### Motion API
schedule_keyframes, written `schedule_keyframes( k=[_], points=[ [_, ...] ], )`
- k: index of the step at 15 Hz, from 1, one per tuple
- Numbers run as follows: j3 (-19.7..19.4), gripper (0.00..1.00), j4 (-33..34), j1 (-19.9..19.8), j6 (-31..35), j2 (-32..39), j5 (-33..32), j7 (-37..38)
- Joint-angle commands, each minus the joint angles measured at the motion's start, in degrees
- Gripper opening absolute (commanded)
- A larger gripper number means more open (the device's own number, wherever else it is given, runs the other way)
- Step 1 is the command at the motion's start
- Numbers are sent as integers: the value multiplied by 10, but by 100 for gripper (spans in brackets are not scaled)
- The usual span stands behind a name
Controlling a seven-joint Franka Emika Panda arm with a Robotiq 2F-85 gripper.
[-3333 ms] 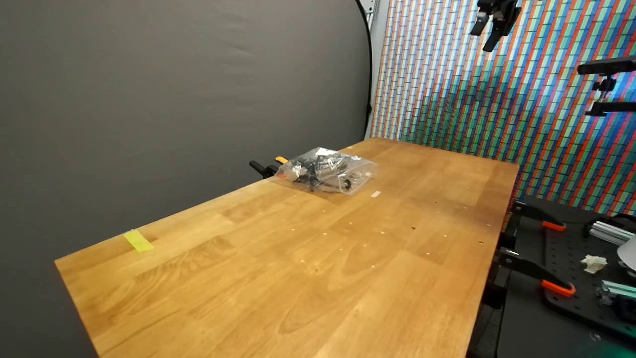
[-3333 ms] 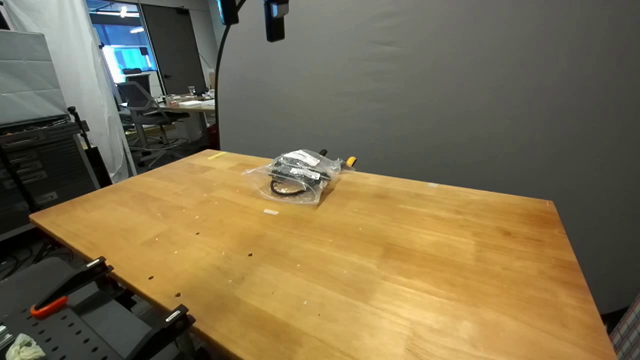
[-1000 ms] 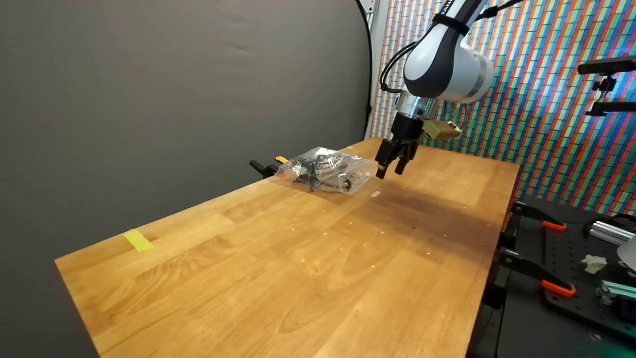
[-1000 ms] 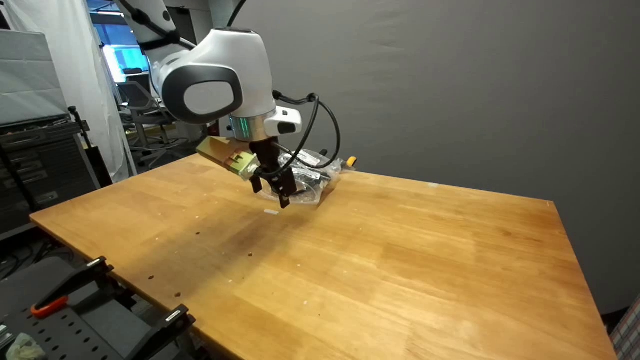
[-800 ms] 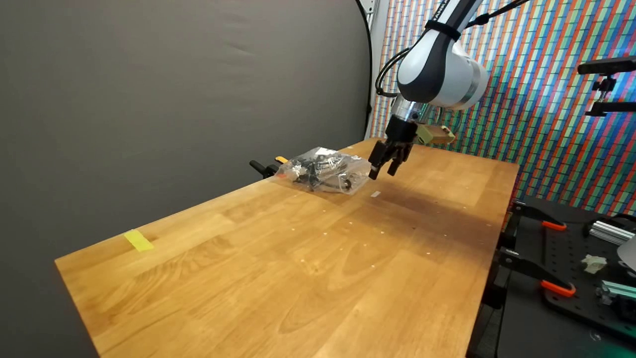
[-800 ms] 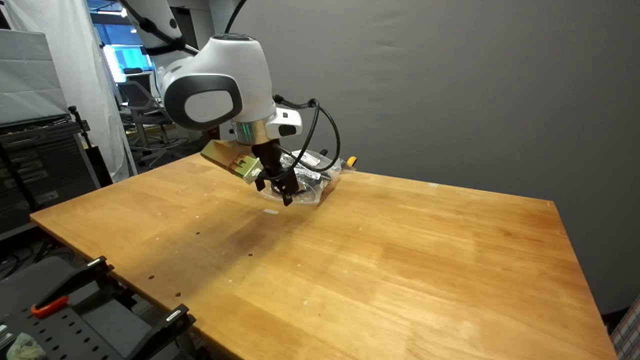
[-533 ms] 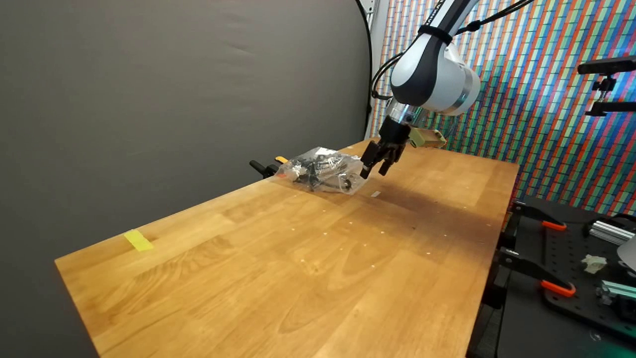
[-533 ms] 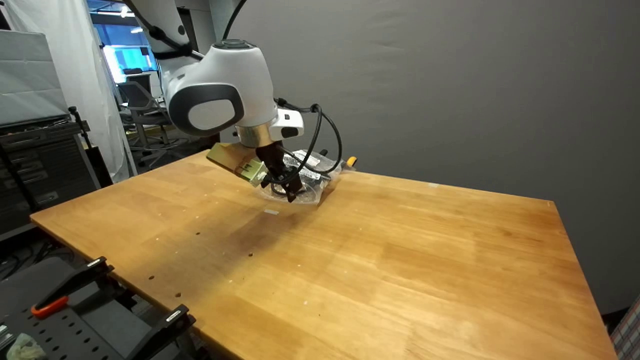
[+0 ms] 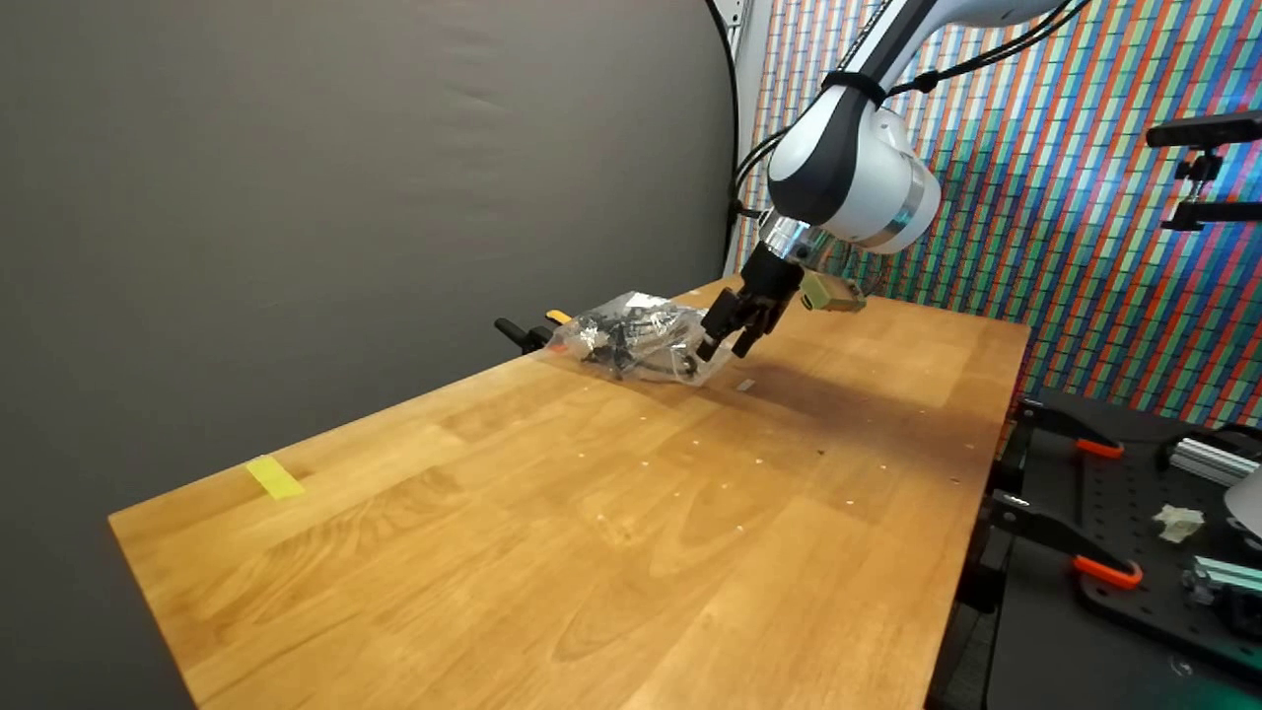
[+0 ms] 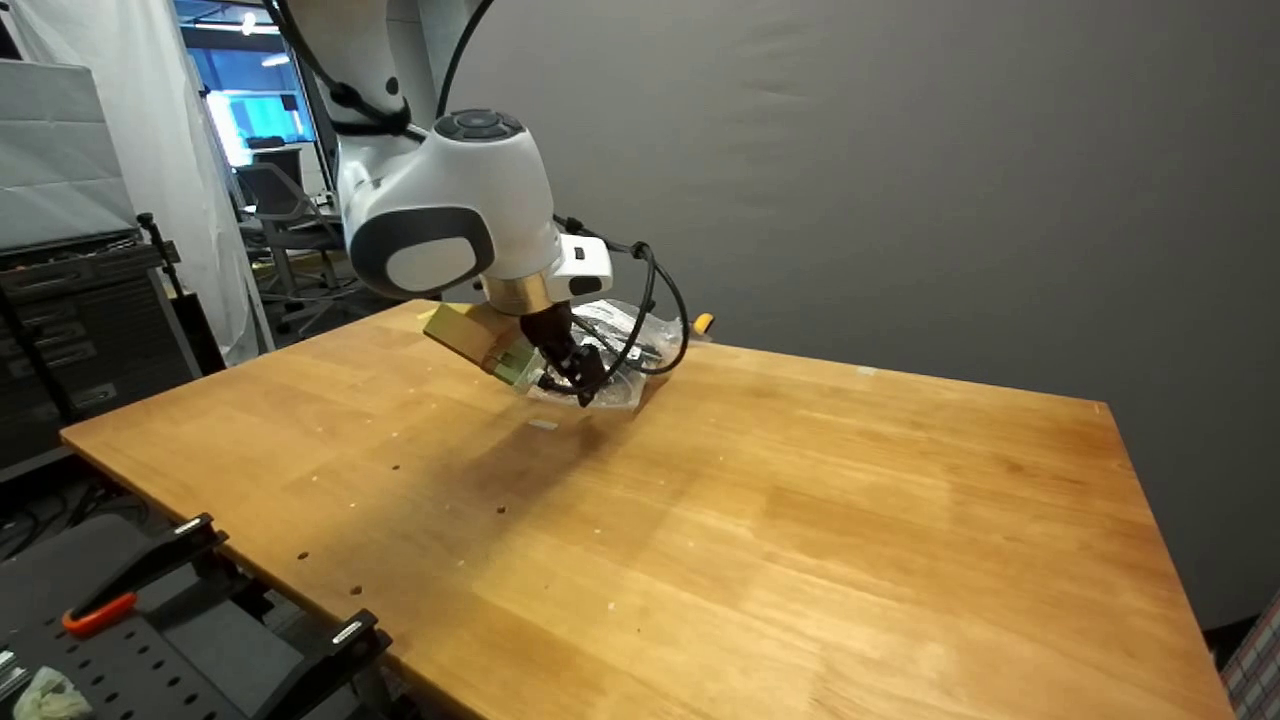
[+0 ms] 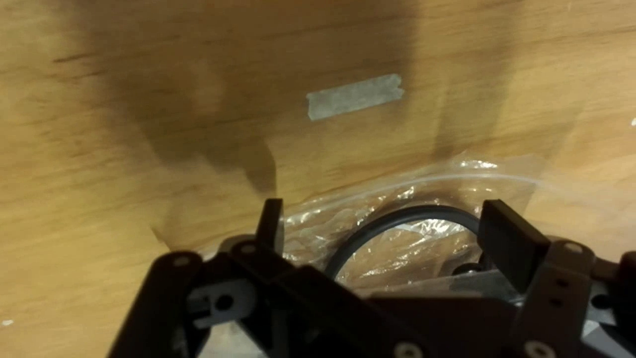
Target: Remove the cable from the plastic
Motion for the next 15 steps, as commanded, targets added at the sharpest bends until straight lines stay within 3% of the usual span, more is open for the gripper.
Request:
schedule_keyframes(
  k=[1, 5, 6, 9, 12, 15],
  points=[
    [54, 100, 2, -52, 62, 37, -39, -37],
    [68, 100, -10, -67, 95, 57, -90, -58],
    [37, 100, -19, -52, 101, 54, -183, 16],
    [-33, 100, -30, -10, 122, 53, -315, 68],
    [-109, 100, -31, 42, 145, 48, -404, 98],
    [-166, 100, -27, 93, 182, 43, -449, 116]
  ],
)
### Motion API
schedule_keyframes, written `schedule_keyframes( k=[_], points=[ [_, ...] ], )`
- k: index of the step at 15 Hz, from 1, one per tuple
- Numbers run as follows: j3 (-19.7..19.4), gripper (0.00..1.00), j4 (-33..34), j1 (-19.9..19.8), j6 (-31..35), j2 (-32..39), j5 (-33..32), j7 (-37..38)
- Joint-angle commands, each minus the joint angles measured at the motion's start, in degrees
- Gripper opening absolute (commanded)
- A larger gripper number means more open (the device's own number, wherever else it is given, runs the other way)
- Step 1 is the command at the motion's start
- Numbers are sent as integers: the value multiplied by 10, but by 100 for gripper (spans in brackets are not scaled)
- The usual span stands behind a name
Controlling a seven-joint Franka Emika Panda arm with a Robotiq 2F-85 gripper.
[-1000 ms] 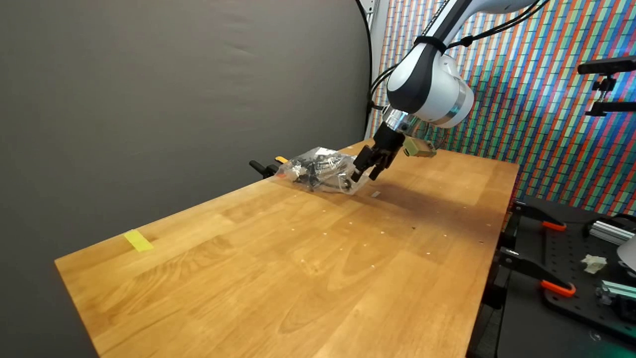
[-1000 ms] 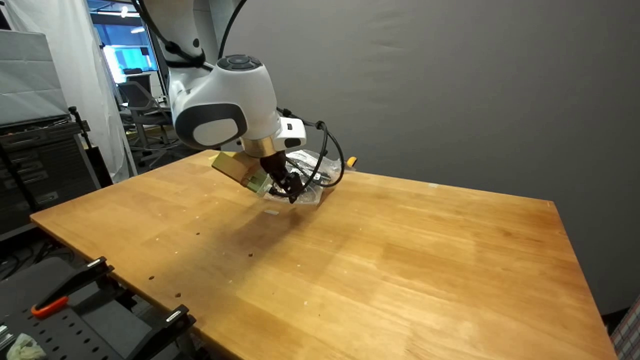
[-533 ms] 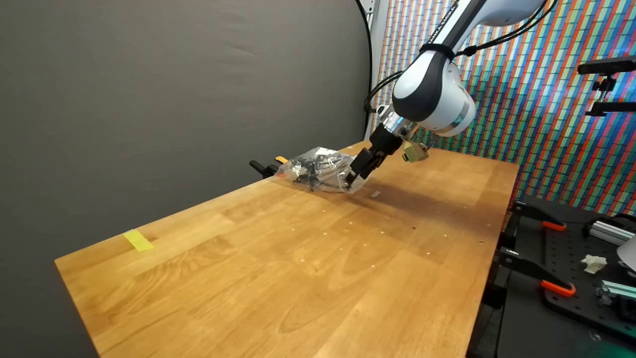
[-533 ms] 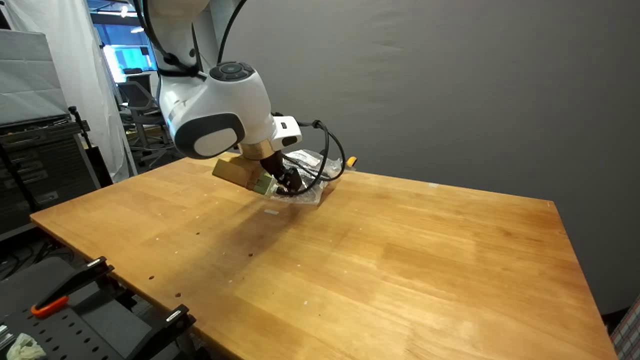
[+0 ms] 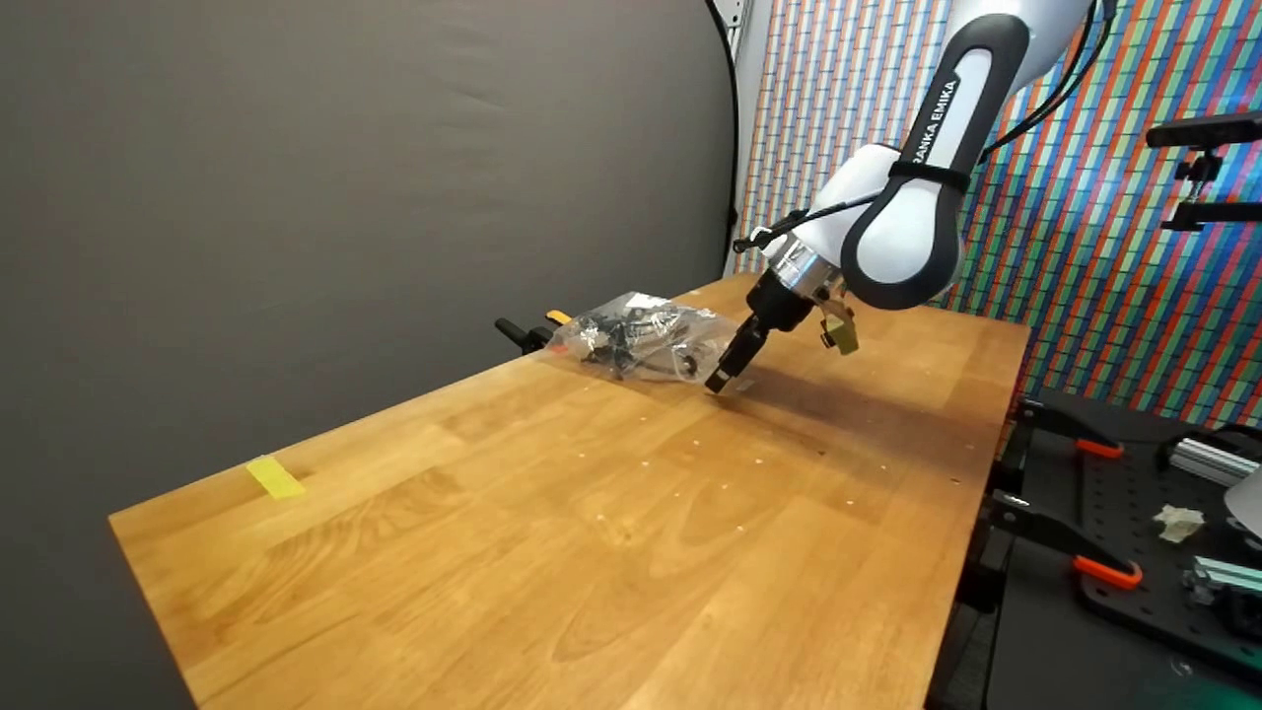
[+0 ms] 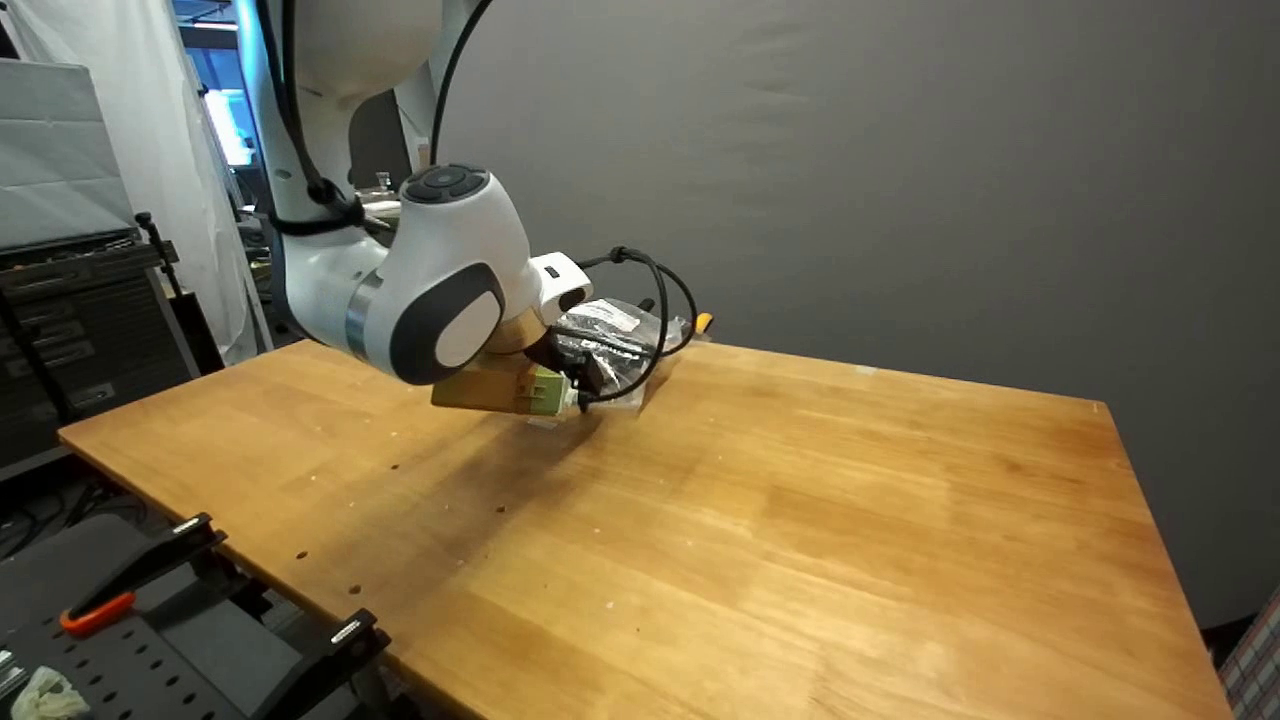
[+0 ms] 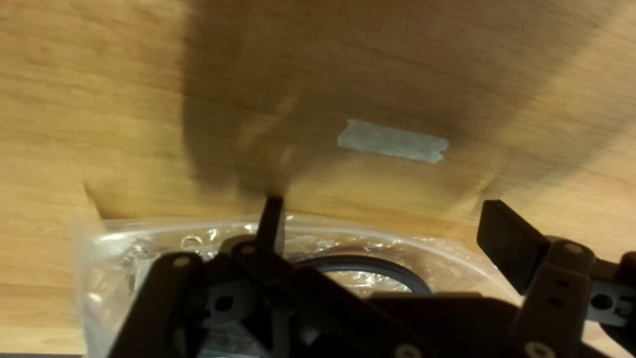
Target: Remove the cable from the plastic
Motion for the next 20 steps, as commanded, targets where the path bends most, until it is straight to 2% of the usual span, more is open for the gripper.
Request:
schedule_keyframes(
  k=[1, 6, 11, 20],
  points=[
    [-66, 100, 0, 66, 57, -14, -49, 33],
    [-96, 100, -13, 108, 104, -38, -82, 65],
    [-129, 100, -8, 146, 140, -40, -87, 67],
    [-167, 100, 14, 173, 172, -20, -95, 61]
  ],
)
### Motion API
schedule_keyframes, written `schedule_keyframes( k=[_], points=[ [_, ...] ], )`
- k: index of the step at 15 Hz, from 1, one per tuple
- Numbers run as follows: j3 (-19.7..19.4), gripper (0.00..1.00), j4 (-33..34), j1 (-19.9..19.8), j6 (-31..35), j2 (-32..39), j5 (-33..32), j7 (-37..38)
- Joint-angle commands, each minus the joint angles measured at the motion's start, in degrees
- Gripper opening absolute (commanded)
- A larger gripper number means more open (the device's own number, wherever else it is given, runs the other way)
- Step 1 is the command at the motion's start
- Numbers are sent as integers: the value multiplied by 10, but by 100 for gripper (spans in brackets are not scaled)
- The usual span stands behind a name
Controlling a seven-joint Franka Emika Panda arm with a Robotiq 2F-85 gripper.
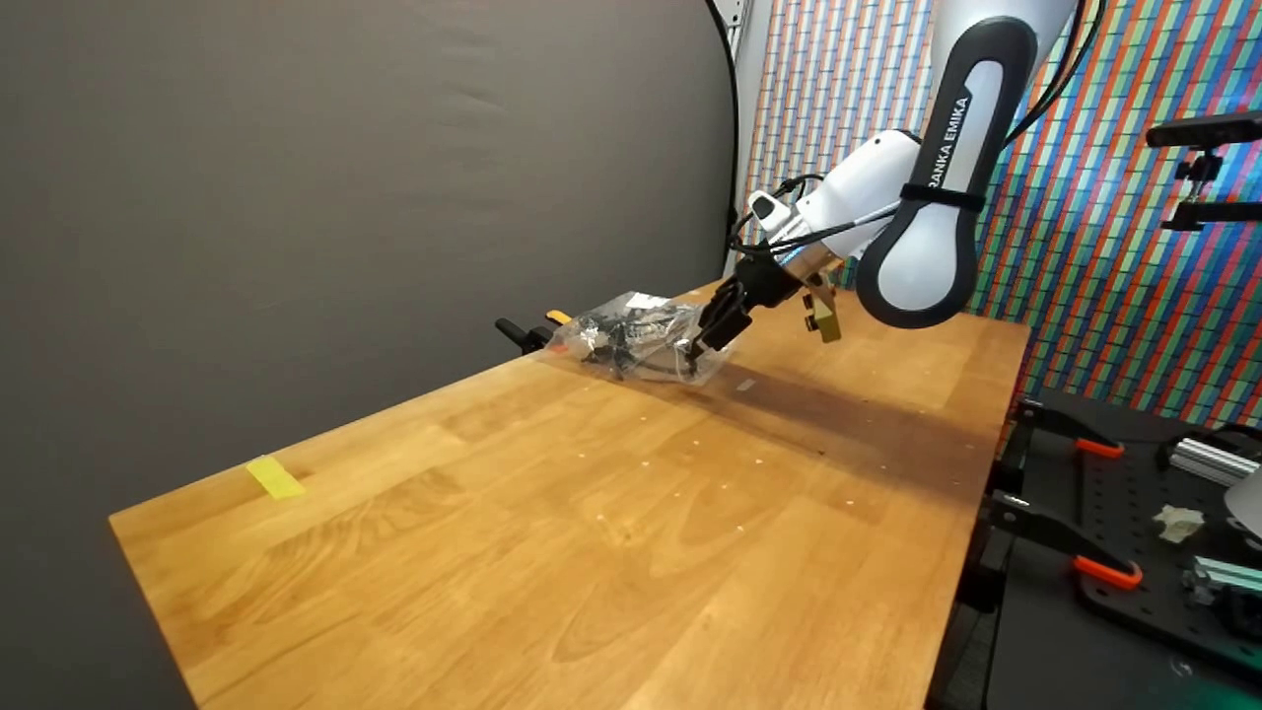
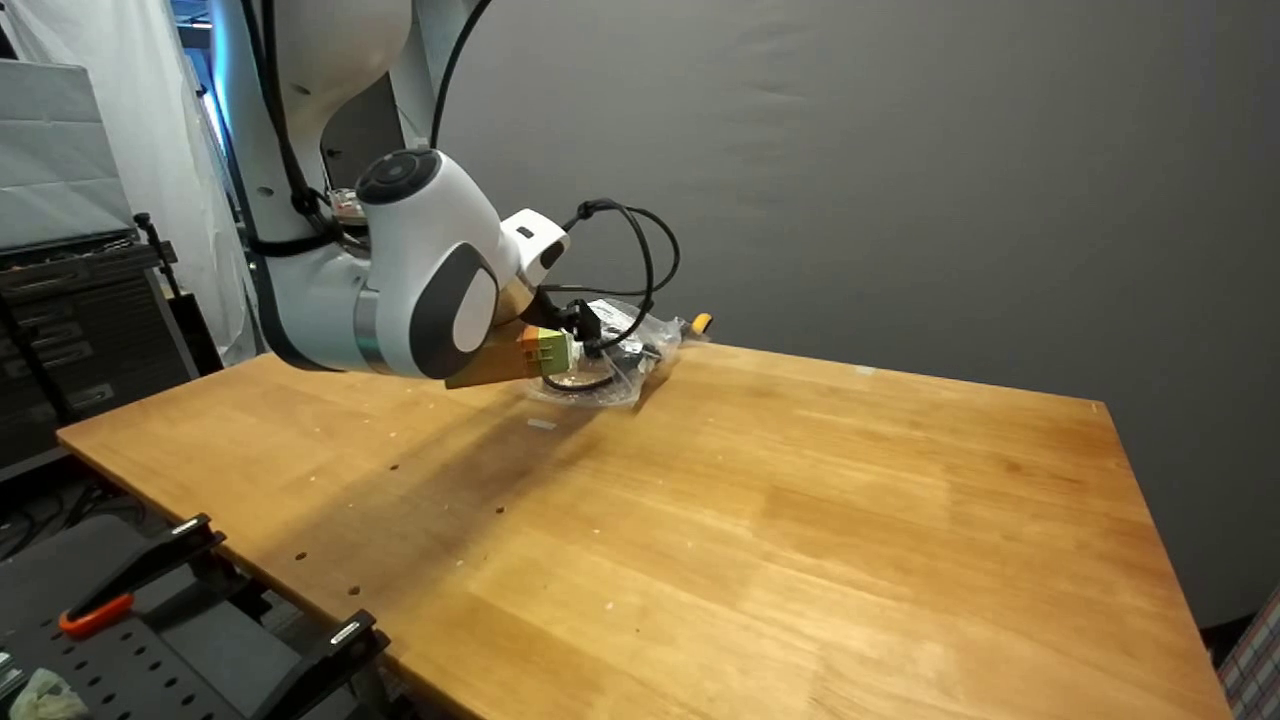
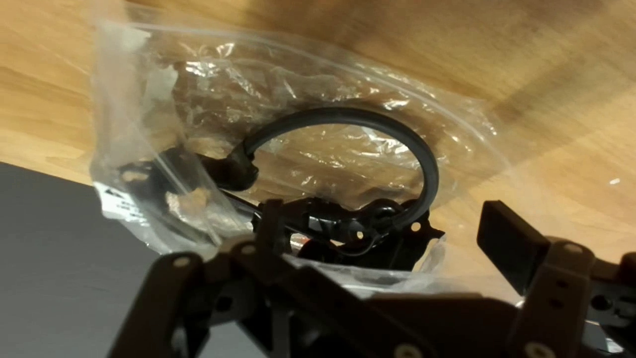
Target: Remove the cable from the plastic
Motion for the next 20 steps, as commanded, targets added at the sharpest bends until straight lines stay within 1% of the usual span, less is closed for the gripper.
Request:
schedule_keyframes(
  k=[1, 20],
  points=[
    [-21, 100, 13, 16, 23, 7, -18, 9],
    [-11, 100, 93, 11, -12, 78, -46, 30]
  ],
)
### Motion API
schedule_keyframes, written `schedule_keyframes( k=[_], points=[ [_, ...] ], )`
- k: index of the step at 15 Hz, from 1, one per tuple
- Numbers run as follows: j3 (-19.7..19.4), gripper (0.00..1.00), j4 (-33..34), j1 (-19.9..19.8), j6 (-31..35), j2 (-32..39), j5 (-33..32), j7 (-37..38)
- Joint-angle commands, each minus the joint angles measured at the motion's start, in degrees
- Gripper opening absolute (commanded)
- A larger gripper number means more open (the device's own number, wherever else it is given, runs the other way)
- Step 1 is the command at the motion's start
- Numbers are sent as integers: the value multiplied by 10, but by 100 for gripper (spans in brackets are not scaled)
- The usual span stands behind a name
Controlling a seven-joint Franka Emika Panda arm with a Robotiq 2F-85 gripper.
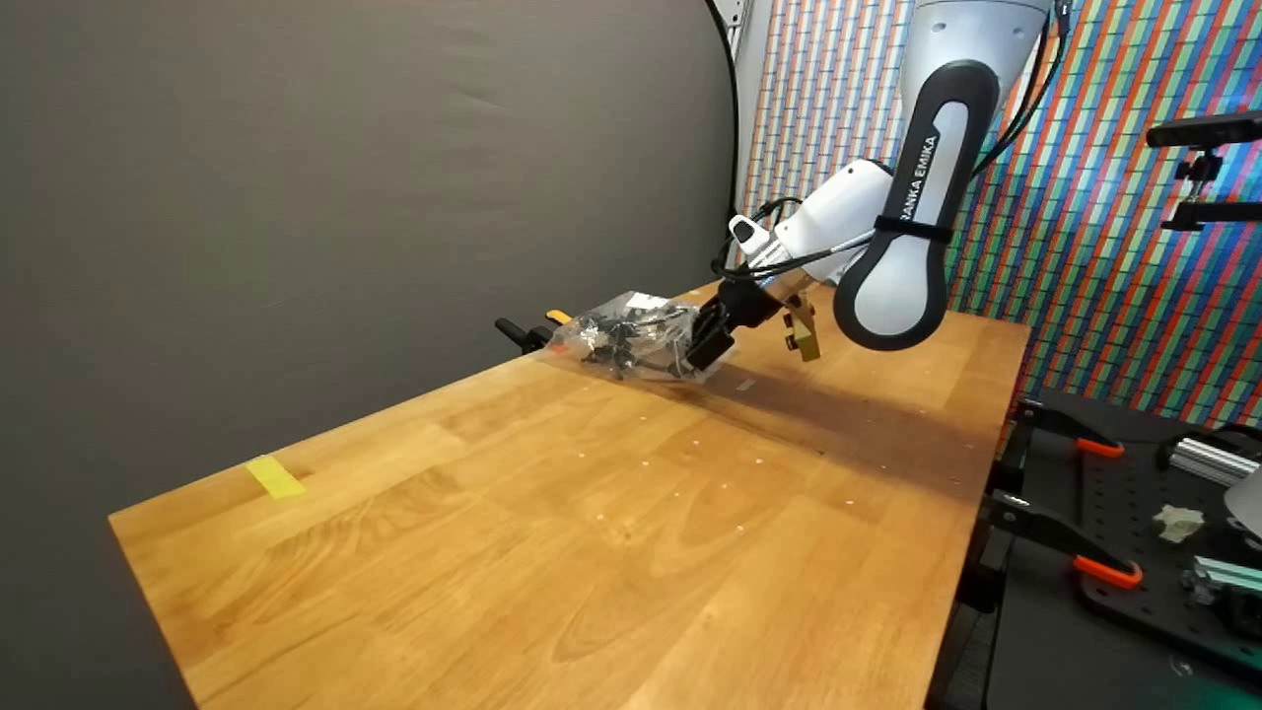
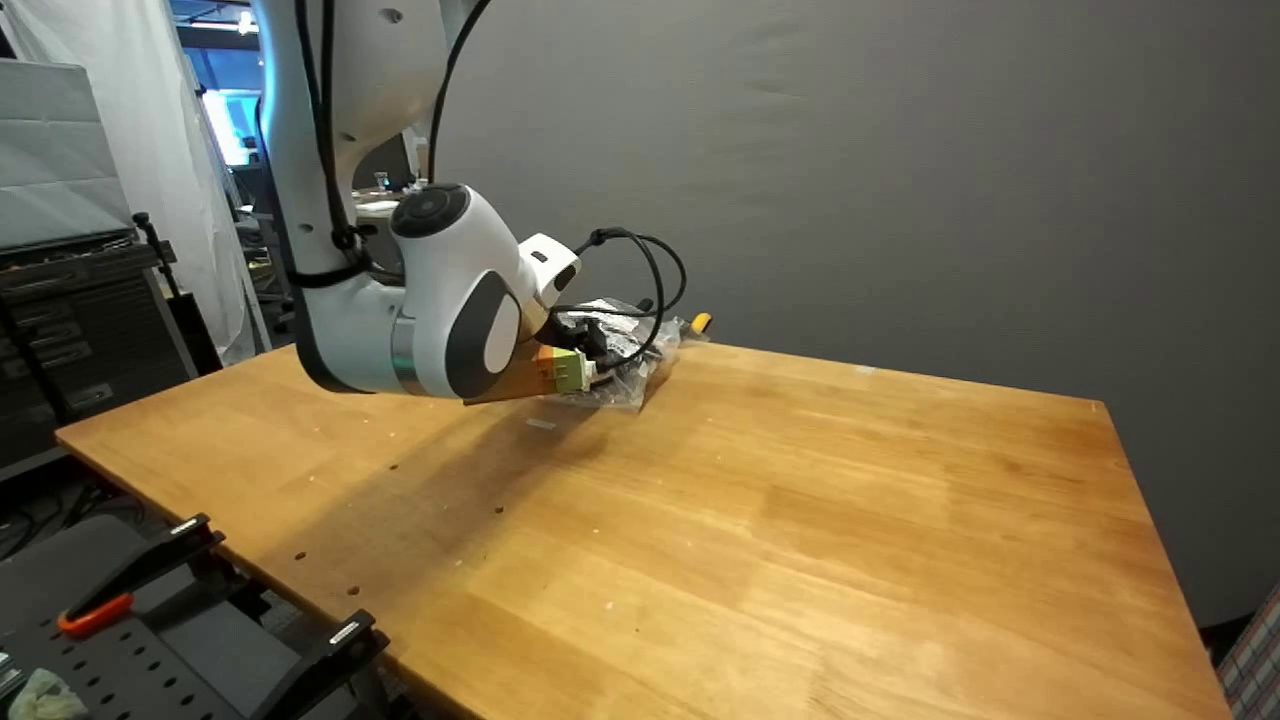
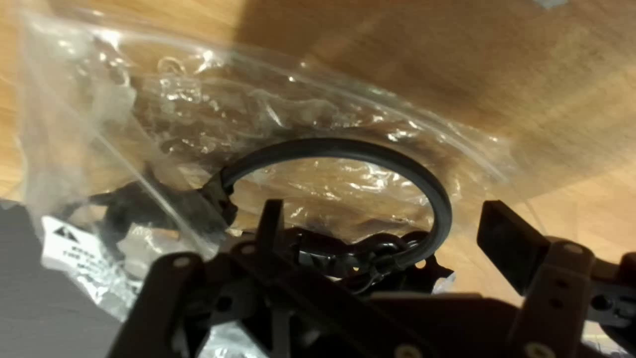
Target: Remove the cable from the plastic
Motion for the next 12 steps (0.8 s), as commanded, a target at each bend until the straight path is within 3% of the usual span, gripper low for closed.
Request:
schedule_keyframes(
  k=[1, 4, 5, 6, 10, 11, 12],
  points=[
    [-2, 100, 31, 2, -9, 18, -20, 17],
    [-1, 98, 40, 2, -17, 25, -21, 15],
    [-1, 87, 43, 3, -19, 27, -20, 15],
    [-1, 85, 45, 2, -21, 29, -20, 15],
    [0, 57, 50, 2, -27, 30, -20, 16],
    [1, 40, 50, 1, -28, 30, -20, 16],
    [0, 38, 50, 2, -29, 30, -19, 16]
  ],
)
